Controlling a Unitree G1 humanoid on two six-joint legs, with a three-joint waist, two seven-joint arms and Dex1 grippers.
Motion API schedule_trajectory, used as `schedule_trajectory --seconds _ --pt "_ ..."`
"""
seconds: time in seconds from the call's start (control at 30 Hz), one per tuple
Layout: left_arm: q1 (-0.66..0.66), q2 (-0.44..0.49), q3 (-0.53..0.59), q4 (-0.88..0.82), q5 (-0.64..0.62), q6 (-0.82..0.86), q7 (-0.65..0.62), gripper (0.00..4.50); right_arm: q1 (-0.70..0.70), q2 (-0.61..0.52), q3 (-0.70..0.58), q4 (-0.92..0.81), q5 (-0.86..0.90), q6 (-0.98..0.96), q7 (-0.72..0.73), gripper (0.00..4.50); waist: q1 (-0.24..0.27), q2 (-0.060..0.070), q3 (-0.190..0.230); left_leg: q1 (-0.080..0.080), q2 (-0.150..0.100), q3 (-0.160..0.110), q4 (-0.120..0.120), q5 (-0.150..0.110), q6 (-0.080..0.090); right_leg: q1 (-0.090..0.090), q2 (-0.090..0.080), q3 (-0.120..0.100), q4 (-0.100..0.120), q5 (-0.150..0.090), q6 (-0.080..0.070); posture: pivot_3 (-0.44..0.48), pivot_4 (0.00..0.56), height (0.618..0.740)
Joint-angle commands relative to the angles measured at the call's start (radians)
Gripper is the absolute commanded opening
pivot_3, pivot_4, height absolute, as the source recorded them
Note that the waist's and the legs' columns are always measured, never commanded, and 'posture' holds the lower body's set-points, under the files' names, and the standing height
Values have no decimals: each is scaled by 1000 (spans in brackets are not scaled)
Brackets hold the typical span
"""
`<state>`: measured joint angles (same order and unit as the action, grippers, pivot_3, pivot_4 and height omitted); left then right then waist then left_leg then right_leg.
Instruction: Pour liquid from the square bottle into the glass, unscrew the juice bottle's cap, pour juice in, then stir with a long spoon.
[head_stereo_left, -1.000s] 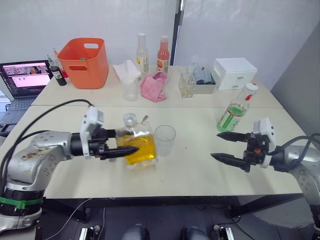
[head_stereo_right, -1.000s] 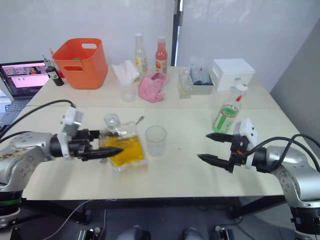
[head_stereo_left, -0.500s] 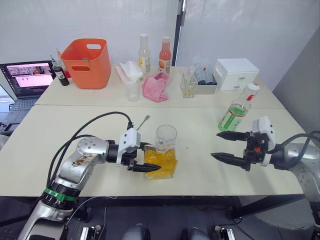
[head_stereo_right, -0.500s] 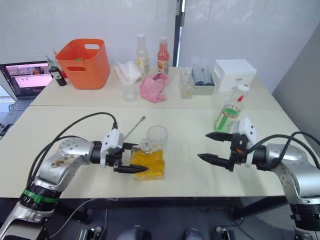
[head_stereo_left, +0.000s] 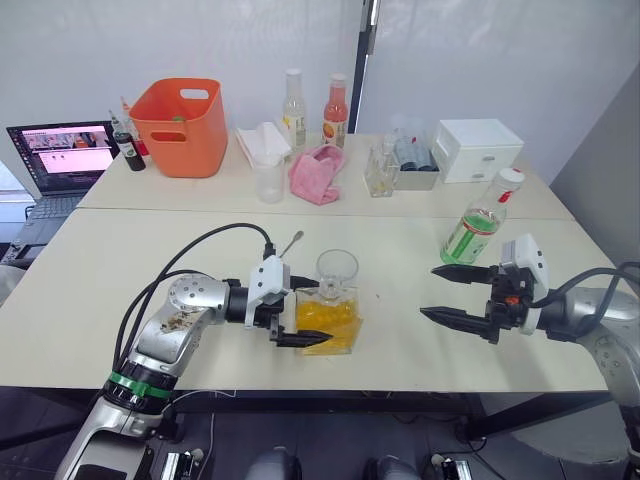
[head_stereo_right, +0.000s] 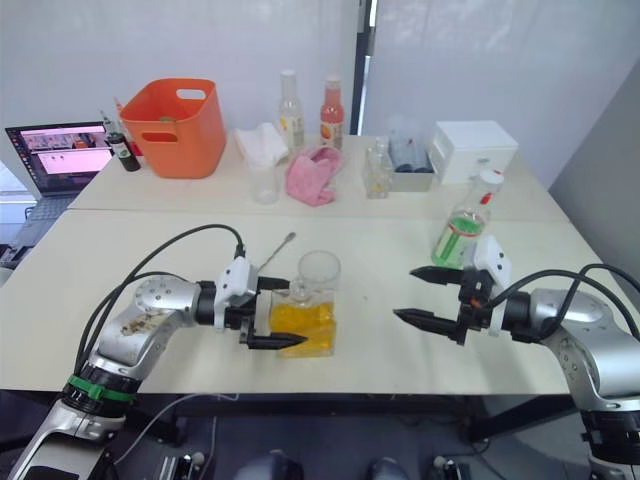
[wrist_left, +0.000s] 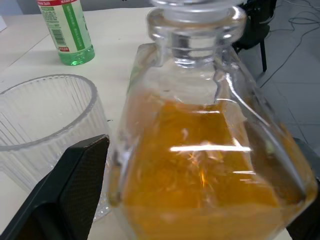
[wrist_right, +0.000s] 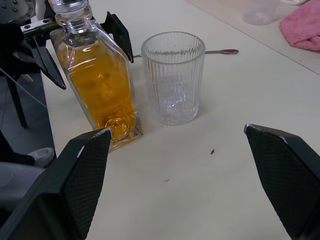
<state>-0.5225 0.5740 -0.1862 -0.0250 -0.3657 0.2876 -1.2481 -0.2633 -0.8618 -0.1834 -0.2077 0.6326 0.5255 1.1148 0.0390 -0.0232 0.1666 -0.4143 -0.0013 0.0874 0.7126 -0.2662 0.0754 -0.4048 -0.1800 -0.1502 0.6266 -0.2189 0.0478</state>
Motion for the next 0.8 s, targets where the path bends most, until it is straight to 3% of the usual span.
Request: schedule_trajectory --seconds 0.03,0.23,0.77,0.8 --pt "-33 20 29 -19 -49 47 -31 4475 -6 -7 -29 -32 15 2 -5 4500 -1 0 0 0 0 0 0 0 0 0 0 0 0 0 0 0 150 713" --pt "-44 46 28 -83 -85 163 -25 4475 0 -6 -30 -39 18 3 -12 4500 -1 0 0 0 0 0 0 0 0 0 0 0 0 0 0 0 150 713" --pt "-35 11 8 -103 -60 170 56 4475 -4 -3 -30 -48 21 6 -30 4500 0 0 0 0 0 0 0 0 0 0 0 0 0 0 0 0 150 713" --pt "-30 8 4 -104 -57 165 59 4223 -3 -3 -30 -52 22 7 -31 4500 0 0 0 0 0 0 0 0 0 0 0 0 0 0 0 0 150 713"
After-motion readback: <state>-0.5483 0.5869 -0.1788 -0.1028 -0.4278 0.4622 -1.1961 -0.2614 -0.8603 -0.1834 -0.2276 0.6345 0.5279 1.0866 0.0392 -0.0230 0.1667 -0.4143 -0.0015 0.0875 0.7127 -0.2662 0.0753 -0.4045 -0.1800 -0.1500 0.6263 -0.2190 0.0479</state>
